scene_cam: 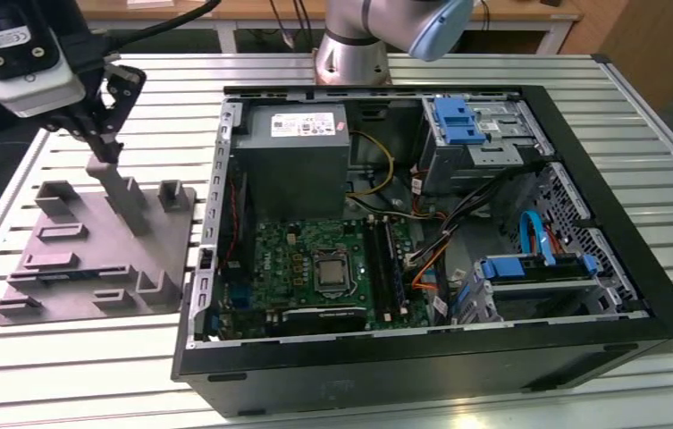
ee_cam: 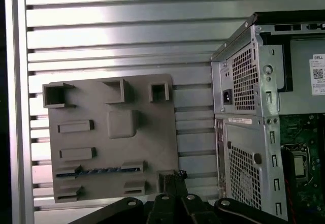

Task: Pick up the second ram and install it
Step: 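Reach for the second ram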

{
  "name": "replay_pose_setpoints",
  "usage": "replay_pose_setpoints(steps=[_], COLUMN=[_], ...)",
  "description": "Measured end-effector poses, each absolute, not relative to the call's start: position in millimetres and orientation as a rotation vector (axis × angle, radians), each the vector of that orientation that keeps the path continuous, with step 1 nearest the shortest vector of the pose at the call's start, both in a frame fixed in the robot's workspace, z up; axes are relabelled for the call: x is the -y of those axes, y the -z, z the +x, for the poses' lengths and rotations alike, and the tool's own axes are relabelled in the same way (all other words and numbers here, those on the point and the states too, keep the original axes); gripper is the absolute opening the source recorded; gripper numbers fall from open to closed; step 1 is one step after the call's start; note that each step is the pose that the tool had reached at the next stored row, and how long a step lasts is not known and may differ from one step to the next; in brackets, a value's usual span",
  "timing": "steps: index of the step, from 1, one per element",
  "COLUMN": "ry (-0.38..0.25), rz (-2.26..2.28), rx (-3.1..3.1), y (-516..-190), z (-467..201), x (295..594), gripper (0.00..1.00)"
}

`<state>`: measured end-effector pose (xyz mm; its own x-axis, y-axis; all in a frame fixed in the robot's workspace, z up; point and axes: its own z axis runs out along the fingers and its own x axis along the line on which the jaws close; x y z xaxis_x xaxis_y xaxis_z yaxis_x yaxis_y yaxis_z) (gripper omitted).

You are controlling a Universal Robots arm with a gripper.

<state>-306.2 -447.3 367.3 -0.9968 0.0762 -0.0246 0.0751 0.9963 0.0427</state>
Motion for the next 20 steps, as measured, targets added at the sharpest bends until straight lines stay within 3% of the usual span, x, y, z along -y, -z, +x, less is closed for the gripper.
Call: replay_pose_setpoints(steps=[20], ry=[-0.065], rz=[0.118], rx=[-3.113], y=[-343.5], z=[-347.7], x=[453.9], gripper=[0.11])
